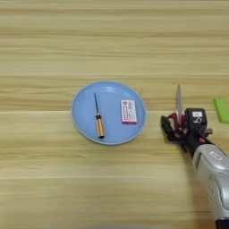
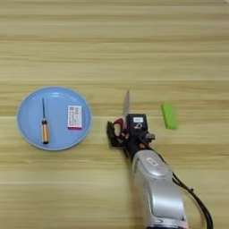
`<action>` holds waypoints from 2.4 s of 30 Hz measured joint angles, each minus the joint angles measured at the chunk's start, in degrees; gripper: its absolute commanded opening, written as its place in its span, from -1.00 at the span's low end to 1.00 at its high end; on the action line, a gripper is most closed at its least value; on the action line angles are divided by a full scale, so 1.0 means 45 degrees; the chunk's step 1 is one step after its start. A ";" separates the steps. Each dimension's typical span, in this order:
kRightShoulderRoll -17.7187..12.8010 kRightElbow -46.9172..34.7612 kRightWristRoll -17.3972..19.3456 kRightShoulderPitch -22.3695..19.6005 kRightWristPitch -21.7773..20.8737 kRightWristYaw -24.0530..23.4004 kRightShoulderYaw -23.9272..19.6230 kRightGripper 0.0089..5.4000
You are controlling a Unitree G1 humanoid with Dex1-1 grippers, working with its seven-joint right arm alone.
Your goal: Move the objects on the table
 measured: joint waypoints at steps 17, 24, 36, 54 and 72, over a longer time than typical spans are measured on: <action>0.0051 -0.1148 -0.0063 0.0922 0.0136 -0.0004 0.1238 0.43; -0.0039 -0.1297 -0.0087 0.1092 0.0132 -0.0001 0.1408 0.43; -0.0085 -0.1176 -0.0628 0.1223 -0.0513 -0.0466 0.1354 0.99; 0.0050 -0.1319 -0.0452 0.1701 -0.1436 -0.0426 0.0580 0.99; 0.0065 -0.2976 0.0669 0.1436 -0.4572 0.0708 -0.0367 0.99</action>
